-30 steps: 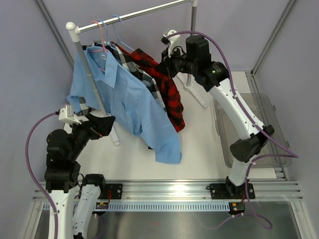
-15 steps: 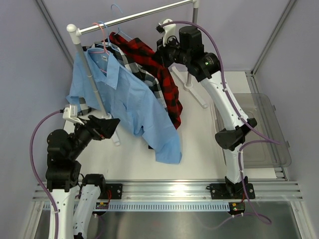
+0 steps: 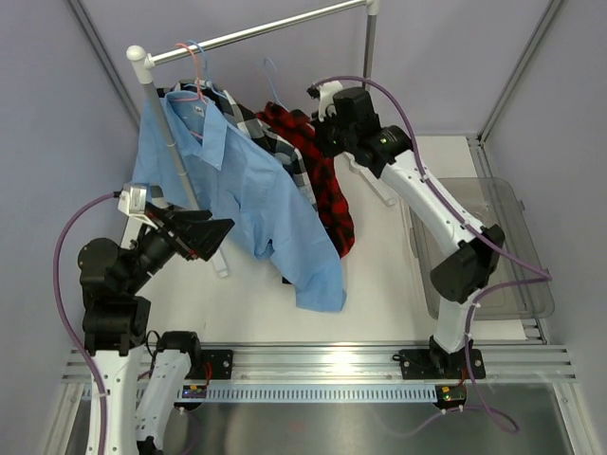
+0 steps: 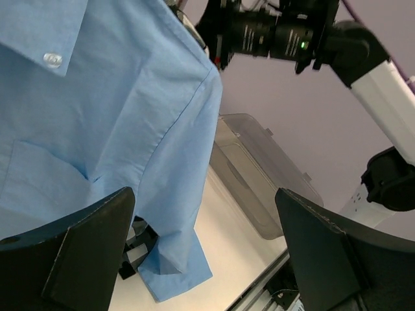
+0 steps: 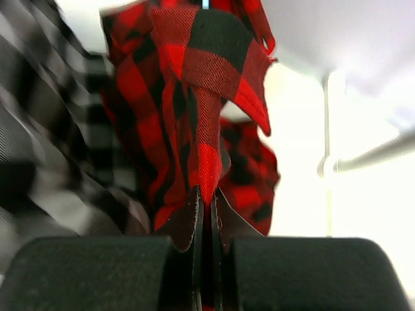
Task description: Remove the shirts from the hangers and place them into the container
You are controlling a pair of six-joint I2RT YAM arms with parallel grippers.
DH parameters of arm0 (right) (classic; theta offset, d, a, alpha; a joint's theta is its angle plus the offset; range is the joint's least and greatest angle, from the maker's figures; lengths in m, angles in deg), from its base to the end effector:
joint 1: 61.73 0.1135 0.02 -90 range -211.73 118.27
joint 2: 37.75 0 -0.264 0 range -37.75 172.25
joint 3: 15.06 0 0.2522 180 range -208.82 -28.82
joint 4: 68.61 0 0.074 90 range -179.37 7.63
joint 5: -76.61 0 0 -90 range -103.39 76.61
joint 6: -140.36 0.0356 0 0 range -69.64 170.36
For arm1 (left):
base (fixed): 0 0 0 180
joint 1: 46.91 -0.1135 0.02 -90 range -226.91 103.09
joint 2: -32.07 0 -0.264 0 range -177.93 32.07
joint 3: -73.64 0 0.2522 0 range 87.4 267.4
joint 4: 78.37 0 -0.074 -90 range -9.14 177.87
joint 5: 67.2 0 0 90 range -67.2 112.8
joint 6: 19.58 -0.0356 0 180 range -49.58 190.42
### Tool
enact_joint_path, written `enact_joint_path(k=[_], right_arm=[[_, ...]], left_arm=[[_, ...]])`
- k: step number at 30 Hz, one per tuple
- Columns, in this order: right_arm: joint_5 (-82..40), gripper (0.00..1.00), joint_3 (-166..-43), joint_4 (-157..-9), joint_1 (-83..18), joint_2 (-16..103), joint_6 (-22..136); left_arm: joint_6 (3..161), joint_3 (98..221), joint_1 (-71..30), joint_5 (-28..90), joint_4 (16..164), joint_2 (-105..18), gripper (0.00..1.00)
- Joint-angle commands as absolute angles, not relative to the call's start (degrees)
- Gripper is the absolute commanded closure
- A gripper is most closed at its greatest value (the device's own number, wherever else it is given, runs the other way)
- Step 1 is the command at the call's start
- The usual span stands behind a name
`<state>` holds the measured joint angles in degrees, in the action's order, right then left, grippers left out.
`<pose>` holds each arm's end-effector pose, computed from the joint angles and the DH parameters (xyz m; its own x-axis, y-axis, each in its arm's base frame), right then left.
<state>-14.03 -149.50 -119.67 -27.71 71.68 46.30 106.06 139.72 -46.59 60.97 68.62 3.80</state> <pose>0.3602 0.2436 0.4210 -0.3229 -0.3034 -0.8965 -0.5921 0.8037 -0.0587 0.0882 -0.0225 0.4017 -0.2934 -0.4565 -0.8400 0.5528 0.6358 -0.5386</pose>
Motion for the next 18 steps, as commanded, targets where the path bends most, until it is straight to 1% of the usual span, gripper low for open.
enact_joint_path(k=[1, 4, 5, 6, 7, 8, 9, 10, 11, 12, 15, 16, 18], right_arm=[[-7.07, 1.0, -138.97, -111.2, -27.45, 58.62, 48.95], [-5.13, 1.0, -131.32, -110.32, -27.54, 51.58, 50.01], [-5.12, 1.0, -128.51, -110.14, -27.45, 49.81, 50.01], [-5.04, 1.0, -127.27, -110.31, -27.54, 48.14, 51.75], [-4.86, 1.0, -126.12, -110.66, -27.54, 44.9, 52.11], [-4.69, 1.0, -125.15, -111.1, -27.54, 43.3, 52.38], [-4.51, 1.0, -123.75, -111.72, -27.45, 41.89, 52.99], [-4.77, 1.0, -123.22, -112.94, -27.54, 39.18, 53.43], [-5.29, 1.0, -122.52, -113.82, -27.54, 37.76, 53.96], [-6.34, 1.0, -122.33, -114.79, -27.45, 36.62, 54.92], [-6.79, 1.0, -122.25, -119.97, -27.45, 32.4, 56.33], [-7.23, 1.0, -122.16, -121.38, -27.45, 30.39, 56.68], [-8.29, 1.0, -121.11, -124.81, -27.45, 27.83, 57.74]], left_arm=[[106.29, 143.99, -46.56, 64.73, 72.31, -2.81, 0.05], [102.78, 149.08, -44.11, 62.09, 70.82, -7.47, 0.07], [102.16, 153.19, -40.88, 61.22, 70.47, -8.87, 0.07], [101.19, 155.67, -38.59, 57.9, 68.81, -10.45, 0.07], [98.57, 158.56, -36.21, 55.78, 67.31, -14.56, 0.07], [97.24, 161.72, -30.88, 53.84, 65.73, -17.12, 0.07], [96.01, 168.54, -28.04, 51.65, 62.15, -19.67, 0.07], [94.34, 171.57, -25.49, 47.28, 61.07, -24.4, 0.06], [93.63, 174.56, -21.38, 45.84, 60.36, -26.79, 0.06], [93.28, 179.98, -19.68, 44.61, 58.79, -28.82, 0.06], [92.13, 187.22, -14.67, 41.79, 56.68, -36.29, 0.06], [91.52, 191.51, -13.18, 39.61, 56.14, -38.05, 0.06], [89.06, 195.57, -8.61, 35.12, 54.12, -42.8, 0.06]])
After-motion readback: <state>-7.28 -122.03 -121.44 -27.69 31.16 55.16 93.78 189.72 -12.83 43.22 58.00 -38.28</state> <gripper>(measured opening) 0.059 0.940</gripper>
